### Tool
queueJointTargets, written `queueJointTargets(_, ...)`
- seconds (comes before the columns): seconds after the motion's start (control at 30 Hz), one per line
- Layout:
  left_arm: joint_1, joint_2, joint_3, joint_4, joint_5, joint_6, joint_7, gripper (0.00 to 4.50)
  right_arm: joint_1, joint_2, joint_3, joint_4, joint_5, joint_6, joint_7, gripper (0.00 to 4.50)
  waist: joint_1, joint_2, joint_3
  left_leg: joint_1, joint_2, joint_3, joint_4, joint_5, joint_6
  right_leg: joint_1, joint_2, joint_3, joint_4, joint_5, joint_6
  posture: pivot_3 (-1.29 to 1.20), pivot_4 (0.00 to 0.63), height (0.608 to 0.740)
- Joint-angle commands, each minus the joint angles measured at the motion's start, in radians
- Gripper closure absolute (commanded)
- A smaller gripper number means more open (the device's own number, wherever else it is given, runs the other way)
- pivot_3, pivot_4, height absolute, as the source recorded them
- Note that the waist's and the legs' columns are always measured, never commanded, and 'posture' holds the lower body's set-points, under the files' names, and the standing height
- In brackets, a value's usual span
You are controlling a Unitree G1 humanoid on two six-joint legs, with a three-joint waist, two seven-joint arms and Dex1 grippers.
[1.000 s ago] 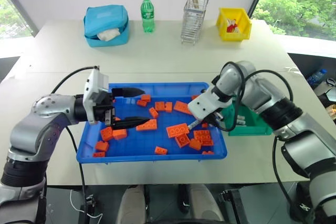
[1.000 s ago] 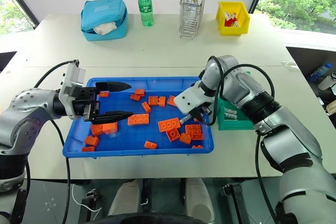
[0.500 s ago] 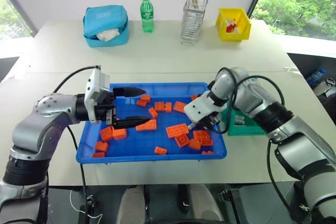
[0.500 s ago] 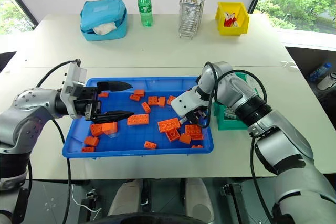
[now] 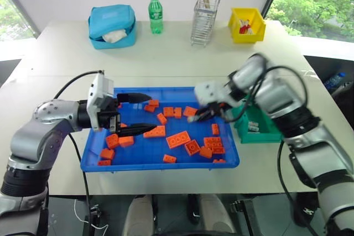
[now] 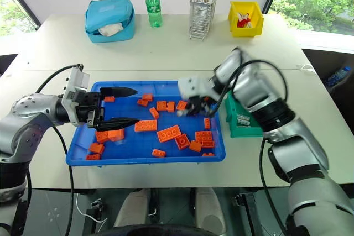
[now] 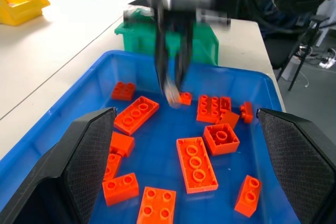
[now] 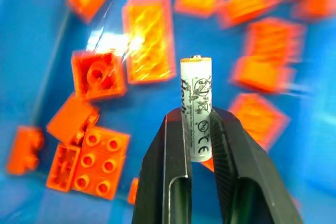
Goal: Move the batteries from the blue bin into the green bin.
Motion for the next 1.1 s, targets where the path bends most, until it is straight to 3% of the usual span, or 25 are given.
queueJointTargets(0.03,-0.025,0.008,0.013,0.003,-0.01,-0.013,-0.018,0.0,0.012,-0.122,-0.186,-0.076,0.097,0.207,-0.037,4.47,0.006,0.0,0.0,0.0,0.0,0.0,0.0,0.0,0.0,0.0,-0.001,0.0,0.0,0.0,0.0,0.0,0.15,0.736)
queueJointTargets(0.2,-0.055,0.01,0.001,0.03,-0.009,-0.01,-0.045,0.0,0.221,-0.284,-0.375,-0.189,0.169,0.392,-0.125,4.47,0.014,-0.001,0.0,0.0,0.0,0.0,0.0,0.0,0.0,0.001,-0.001,0.0,-0.001,0.0,0.0,0.0,0.15,0.736)
queueJointTargets(0.37,-0.095,0.005,-0.021,0.07,0.006,-0.016,-0.072,0.0,0.378,-0.298,-0.453,-0.249,0.193,0.418,-0.275,4.47,-0.011,0.0,0.0,0.001,-0.001,0.0,-0.001,0.0,0.0,0.0,0.0,0.001,-0.001,0.0,0.0,0.0,0.15,0.736)
queueJointTargets(0.6,-0.14,-0.003,-0.04,0.109,0.022,-0.026,-0.094,0.0,0.461,-0.297,-0.495,-0.198,0.229,0.292,-0.39,1.03,-0.015,0.0,0.0,0.001,0.0,-0.001,-0.001,0.0,0.0,0.0,0.002,0.001,0.0,0.0,0.001,0.0,0.15,0.736)
queueJointTargets(0.83,-0.117,0.093,0.051,0.159,0.015,-0.018,-0.14,0.0,0.553,-0.413,-0.669,0.052,0.323,-0.085,-0.193,1.03,-0.009,0.0,0.0,0.001,-0.001,-0.001,-0.001,0.0,0.0,0.0,0.001,0.001,-0.001,-0.001,0.002,0.0,0.15,0.736)
queueJointTargets(1.1,-0.013,0.27,0.202,0.253,0.018,-0.034,-0.239,0.0,0.585,-0.485,-0.709,0.333,0.361,-0.28,-0.068,1.03,-0.024,0.001,0.0,0.003,0.0,0.0,-0.002,0.0,0.0,0.0,0.001,0.002,0.0,-0.001,0.002,0.0,0.15,0.736)
